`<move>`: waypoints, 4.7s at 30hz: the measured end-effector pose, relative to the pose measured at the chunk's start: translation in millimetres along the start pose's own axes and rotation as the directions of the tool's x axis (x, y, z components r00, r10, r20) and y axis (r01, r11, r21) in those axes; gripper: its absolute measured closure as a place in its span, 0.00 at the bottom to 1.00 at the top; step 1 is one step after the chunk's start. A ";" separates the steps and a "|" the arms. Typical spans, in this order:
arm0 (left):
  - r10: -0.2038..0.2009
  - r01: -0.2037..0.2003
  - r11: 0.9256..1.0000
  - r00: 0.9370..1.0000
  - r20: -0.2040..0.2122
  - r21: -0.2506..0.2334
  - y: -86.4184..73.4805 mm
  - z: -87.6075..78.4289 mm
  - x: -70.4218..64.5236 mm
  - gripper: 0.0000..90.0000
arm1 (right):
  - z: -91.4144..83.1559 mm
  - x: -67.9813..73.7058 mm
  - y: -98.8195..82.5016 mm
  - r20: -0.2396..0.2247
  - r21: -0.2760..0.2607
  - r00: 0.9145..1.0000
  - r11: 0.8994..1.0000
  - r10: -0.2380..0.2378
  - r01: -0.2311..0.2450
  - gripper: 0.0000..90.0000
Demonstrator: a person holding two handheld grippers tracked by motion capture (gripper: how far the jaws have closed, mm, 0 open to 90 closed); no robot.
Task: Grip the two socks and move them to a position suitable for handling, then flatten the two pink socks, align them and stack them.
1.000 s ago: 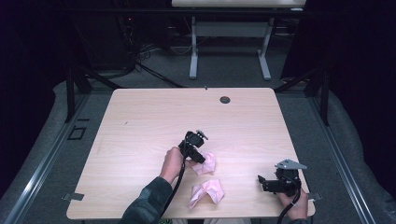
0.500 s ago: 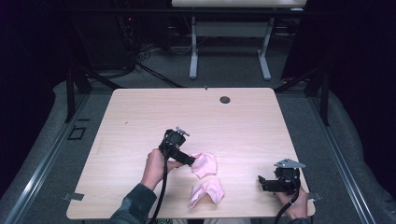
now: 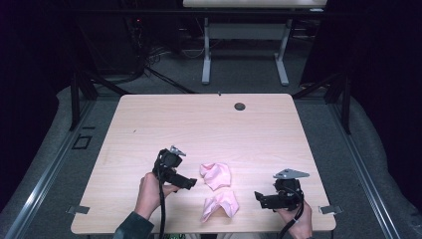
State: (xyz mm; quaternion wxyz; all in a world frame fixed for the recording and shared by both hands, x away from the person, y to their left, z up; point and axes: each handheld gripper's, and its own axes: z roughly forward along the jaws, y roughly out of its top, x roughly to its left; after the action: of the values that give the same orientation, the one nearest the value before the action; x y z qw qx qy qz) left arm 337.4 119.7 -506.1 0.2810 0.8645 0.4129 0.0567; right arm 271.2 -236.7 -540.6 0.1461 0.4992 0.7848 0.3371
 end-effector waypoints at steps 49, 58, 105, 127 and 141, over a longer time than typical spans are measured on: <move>0.023 -0.009 0.994 0.991 0.133 -0.106 -46.6 11.0 -60.0 0.96 | 41.0 76.4 17.0 -0.148 0.189 0.979 0.967 -0.143 0.170 0.98; -0.045 0.064 0.973 0.995 0.092 -0.221 -68.6 4.4 -46.7 0.96 | 21.5 69.9 23.6 -0.104 0.154 0.984 0.975 -0.147 0.162 0.98; -0.031 0.028 0.994 0.999 -0.027 -0.102 -84.4 19.9 -43.4 0.98 | 35.7 69.3 13.1 -0.101 0.218 0.982 0.960 -0.157 0.176 0.98; -0.130 0.130 0.978 0.991 0.011 -0.162 -86.6 -2.1 -14.2 0.45 | 25.5 61.2 16.1 -0.134 0.168 0.977 0.968 -0.163 0.185 0.69; -0.094 0.100 0.985 0.994 0.053 -0.139 -17.5 13.4 19.8 0.41 | 35.1 54.2 53.0 -0.143 0.125 0.981 0.981 -0.132 0.150 0.52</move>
State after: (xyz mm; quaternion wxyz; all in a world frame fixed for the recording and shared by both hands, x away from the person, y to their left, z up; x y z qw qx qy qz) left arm 342.8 137.4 -529.2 0.3537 0.8222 0.4428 0.0520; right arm 302.4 -160.9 -524.7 0.0826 0.4274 0.8472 0.3046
